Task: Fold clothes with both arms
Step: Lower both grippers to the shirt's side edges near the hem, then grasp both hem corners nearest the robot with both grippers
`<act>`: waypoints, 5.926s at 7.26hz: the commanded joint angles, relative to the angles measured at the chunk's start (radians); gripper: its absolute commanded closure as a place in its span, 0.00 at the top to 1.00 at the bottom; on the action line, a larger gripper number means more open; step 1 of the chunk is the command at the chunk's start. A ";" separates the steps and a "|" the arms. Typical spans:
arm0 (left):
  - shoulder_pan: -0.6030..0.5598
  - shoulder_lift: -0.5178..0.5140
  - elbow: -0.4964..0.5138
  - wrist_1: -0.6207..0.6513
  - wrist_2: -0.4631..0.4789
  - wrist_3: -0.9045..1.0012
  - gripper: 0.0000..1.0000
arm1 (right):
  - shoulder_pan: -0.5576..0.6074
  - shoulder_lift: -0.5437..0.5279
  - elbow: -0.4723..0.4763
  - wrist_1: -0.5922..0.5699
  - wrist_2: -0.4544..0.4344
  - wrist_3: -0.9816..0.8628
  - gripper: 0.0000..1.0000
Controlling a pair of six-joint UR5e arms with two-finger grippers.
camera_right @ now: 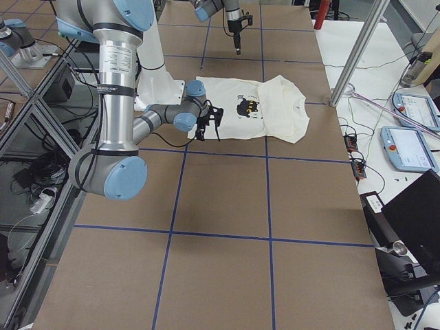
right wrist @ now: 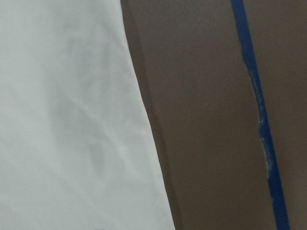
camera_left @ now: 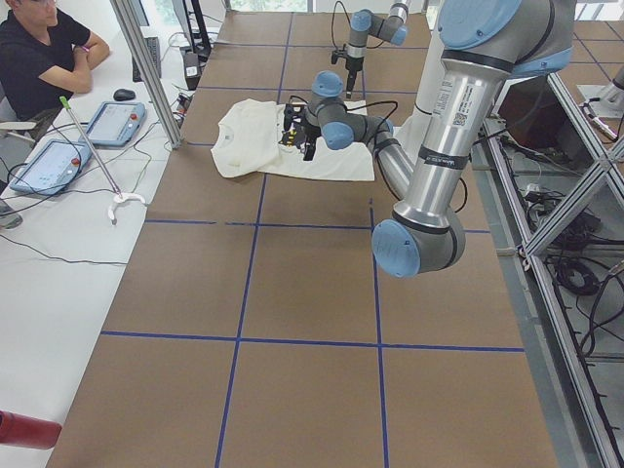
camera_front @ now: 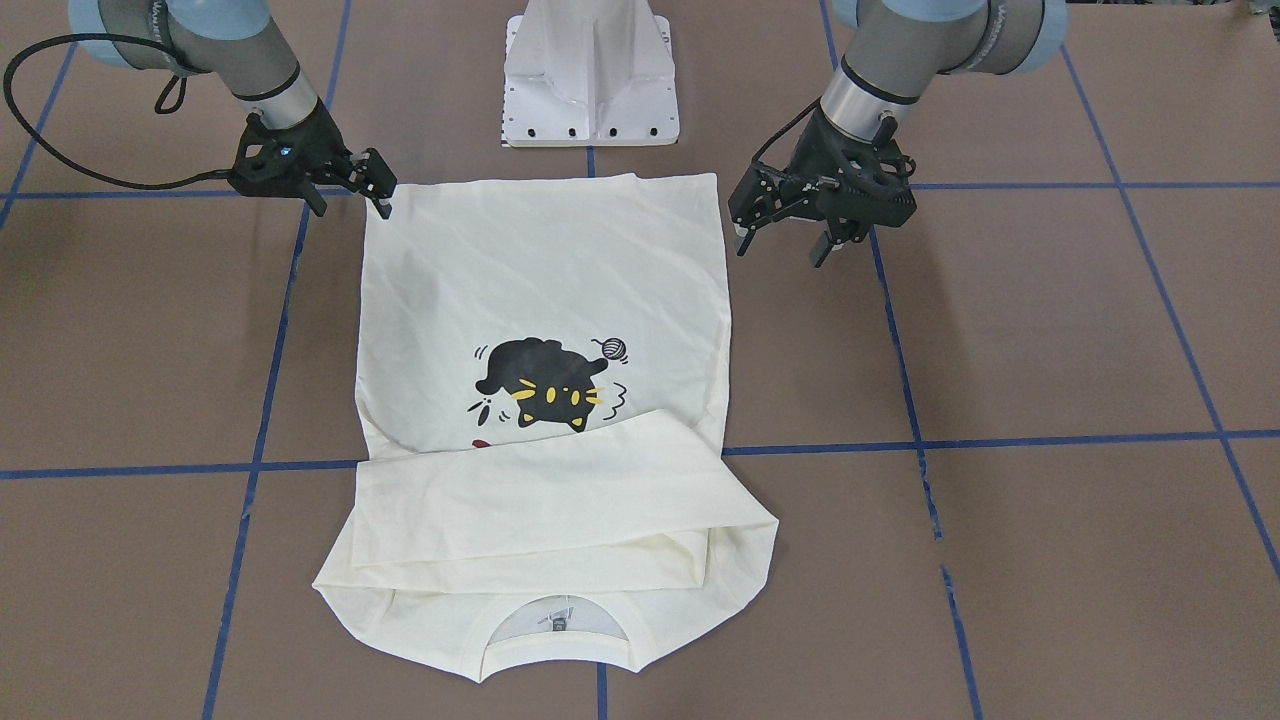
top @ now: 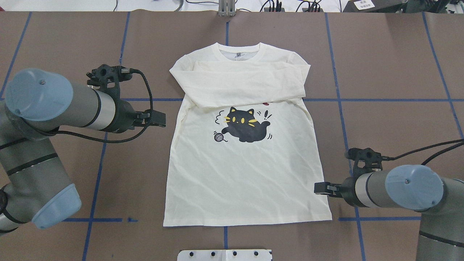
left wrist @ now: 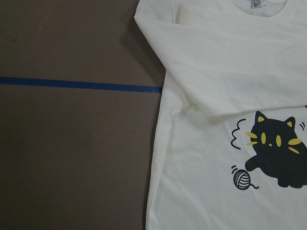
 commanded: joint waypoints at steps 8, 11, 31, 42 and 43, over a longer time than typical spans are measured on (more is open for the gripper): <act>0.001 -0.007 -0.002 0.000 -0.004 0.001 0.99 | -0.069 0.005 -0.019 -0.001 0.002 0.005 0.64; 0.001 -0.007 -0.002 0.002 -0.006 0.001 0.99 | -0.069 0.005 -0.019 -0.001 0.016 0.005 0.23; 0.463 0.066 0.036 0.071 0.215 -0.428 0.56 | -0.065 0.008 0.035 0.010 0.017 0.037 0.00; 0.469 0.054 0.036 0.091 0.214 -0.428 0.49 | -0.065 0.005 0.030 0.012 0.021 0.034 0.00; 0.469 0.050 0.036 0.092 0.214 -0.428 0.39 | -0.063 0.003 0.030 0.012 0.021 0.034 0.00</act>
